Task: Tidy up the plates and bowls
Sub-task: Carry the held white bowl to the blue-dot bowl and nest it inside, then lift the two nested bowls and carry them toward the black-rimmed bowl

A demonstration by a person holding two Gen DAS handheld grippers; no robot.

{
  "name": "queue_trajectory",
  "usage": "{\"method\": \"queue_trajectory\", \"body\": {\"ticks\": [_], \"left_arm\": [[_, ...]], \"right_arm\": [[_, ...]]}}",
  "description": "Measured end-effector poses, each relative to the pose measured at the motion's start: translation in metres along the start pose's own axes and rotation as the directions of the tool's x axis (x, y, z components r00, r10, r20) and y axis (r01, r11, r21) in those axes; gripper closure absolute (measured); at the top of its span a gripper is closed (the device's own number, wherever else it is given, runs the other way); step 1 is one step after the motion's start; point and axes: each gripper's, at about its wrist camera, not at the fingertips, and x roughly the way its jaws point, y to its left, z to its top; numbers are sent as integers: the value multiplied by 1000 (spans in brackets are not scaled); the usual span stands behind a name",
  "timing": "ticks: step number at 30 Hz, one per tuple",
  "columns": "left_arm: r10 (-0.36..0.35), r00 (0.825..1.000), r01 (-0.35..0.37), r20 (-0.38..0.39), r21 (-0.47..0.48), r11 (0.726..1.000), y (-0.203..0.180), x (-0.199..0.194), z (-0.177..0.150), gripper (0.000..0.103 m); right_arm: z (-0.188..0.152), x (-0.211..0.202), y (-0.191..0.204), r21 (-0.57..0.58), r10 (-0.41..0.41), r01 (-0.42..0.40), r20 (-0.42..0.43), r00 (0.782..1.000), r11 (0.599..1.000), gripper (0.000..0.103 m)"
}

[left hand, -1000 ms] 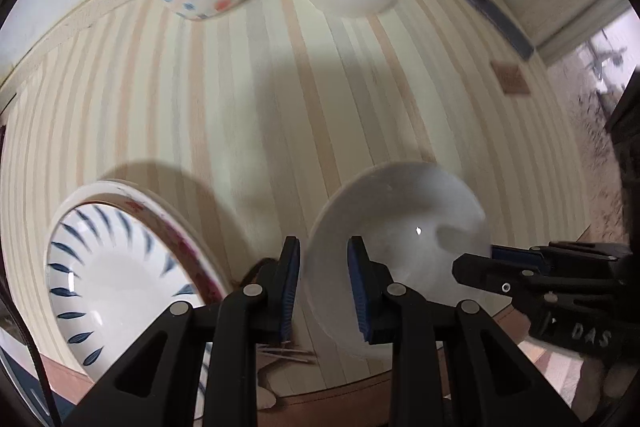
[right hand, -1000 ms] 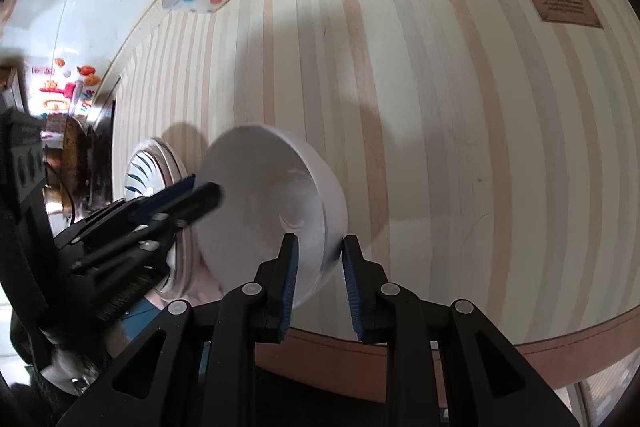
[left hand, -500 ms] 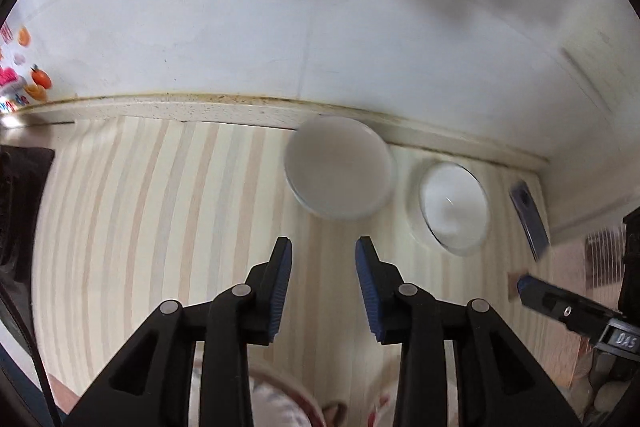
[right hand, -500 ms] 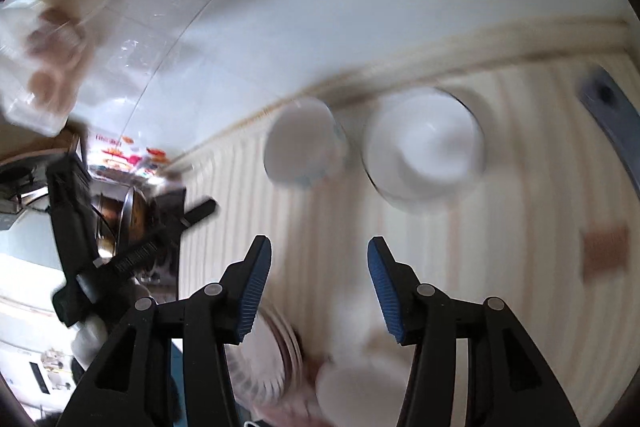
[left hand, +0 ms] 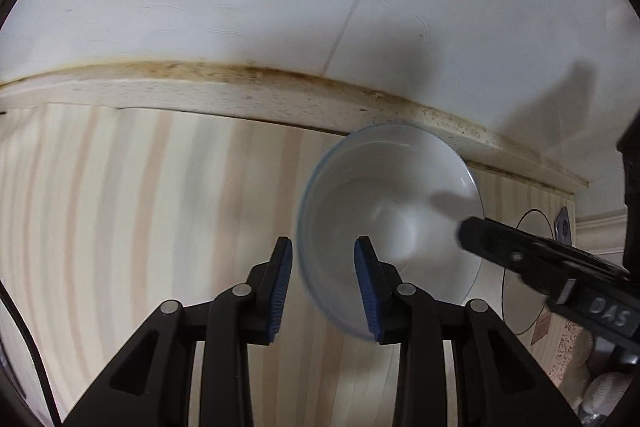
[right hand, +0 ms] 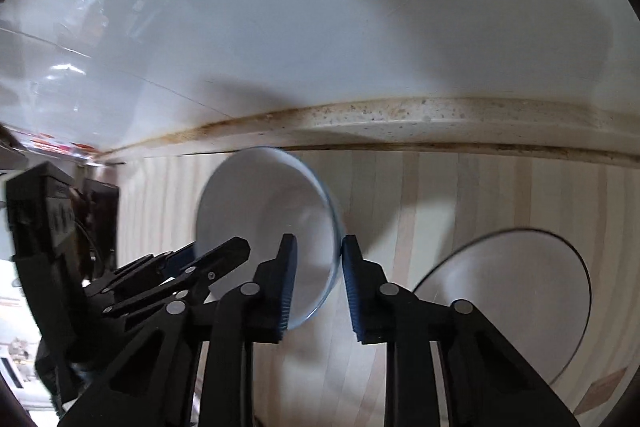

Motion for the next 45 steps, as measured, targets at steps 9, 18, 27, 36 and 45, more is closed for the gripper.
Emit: {"method": "queue_trajectory", "body": {"ticks": [9,18,27,36,45], "left_arm": [[53,998,-54,40,44,998,-11,-10,-6,78],[37,997,-43,73,91,995,-30,-53,-32,77],[-1,995,-16,102,171,985,-62,-102,-86,77],[-52,997,38,52,238,971,-88,-122,-155,77],[-56,998,64,-34,301,952,-104,-112,-215,77]], "right_arm": [[-6,-6,11,-27,-32,33,22,999,999,86],[-45,-49,32,-35,-38,40,60,998,999,86],[-124,-110,24,8,-50,49,97,994,999,86],[-222,-166,5,48,-92,87,127,988,995,86],[-304,-161,-20,109,-103,95,72,992,989,86]]}}
